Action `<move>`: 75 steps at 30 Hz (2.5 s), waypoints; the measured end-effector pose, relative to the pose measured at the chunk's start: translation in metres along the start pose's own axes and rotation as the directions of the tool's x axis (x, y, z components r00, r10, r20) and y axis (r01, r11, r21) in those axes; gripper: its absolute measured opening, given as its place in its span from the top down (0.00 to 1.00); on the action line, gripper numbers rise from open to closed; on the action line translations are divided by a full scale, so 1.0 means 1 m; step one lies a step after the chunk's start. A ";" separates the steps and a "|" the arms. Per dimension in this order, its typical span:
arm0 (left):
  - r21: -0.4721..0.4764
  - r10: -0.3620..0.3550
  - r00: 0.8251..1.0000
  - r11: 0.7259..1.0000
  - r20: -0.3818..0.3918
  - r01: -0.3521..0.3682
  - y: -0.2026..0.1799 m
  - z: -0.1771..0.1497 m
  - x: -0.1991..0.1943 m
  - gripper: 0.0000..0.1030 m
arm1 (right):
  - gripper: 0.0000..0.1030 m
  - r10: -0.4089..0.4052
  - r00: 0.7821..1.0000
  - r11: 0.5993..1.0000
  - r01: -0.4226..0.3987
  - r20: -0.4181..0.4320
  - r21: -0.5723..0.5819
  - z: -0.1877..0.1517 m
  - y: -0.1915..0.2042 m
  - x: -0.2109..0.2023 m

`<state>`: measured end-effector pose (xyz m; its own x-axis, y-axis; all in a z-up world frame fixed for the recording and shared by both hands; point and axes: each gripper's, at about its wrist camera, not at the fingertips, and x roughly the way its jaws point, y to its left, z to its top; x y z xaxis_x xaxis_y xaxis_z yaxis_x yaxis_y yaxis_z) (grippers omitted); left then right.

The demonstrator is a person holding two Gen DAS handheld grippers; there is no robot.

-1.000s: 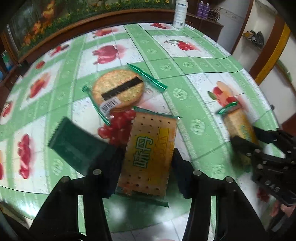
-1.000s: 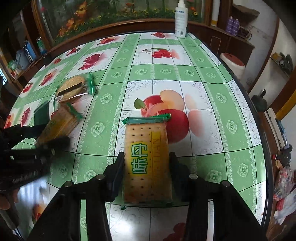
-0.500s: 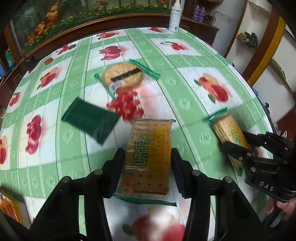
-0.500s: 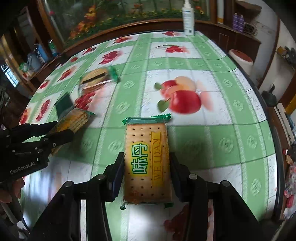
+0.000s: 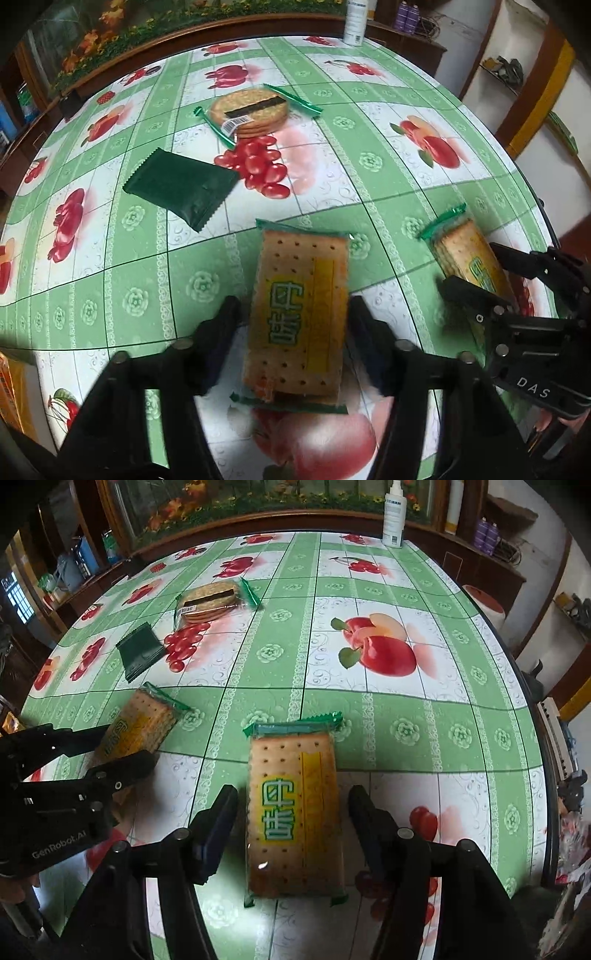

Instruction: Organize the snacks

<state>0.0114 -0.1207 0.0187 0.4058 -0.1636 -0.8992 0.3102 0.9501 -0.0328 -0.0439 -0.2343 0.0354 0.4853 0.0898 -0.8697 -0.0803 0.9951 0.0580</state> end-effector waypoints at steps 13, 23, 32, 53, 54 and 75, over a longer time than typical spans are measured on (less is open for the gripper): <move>-0.024 0.043 0.996 0.999 0.072 -0.041 0.016 -0.022 -0.023 0.52 | 0.55 0.093 0.995 0.995 -0.093 0.035 0.024 -0.012 0.013 -0.013; -0.097 0.109 0.983 0.991 0.150 -0.095 0.051 -0.063 -0.067 0.52 | 0.55 0.193 0.980 0.980 -0.190 0.056 -0.065 -0.011 0.069 -0.024; -0.183 0.138 0.974 0.978 0.180 -0.105 0.092 -0.103 -0.097 0.52 | 0.55 0.258 0.965 0.954 -0.246 0.053 -0.168 -0.008 0.128 -0.033; -0.405 0.303 0.919 0.895 0.251 -0.184 0.197 -0.185 -0.189 0.52 | 0.55 0.407 0.913 0.825 -0.355 0.025 -0.440 -0.001 0.278 -0.061; -0.416 0.309 0.918 0.890 0.250 -0.186 0.202 -0.189 -0.192 0.52 | 0.55 0.413 0.910 0.817 -0.361 0.019 -0.449 -0.002 0.284 -0.062; -0.564 0.380 0.912 0.792 0.156 -0.234 0.264 -0.275 -0.204 0.53 | 0.55 0.446 0.882 0.631 -0.430 -0.152 -0.646 -0.030 0.435 -0.043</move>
<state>-0.2265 0.2363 0.0736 0.6217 0.1707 -0.7644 -0.3340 0.9406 -0.0615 -0.1254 0.1939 0.0830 0.2601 0.5165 -0.8158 -0.8217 0.5621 0.0939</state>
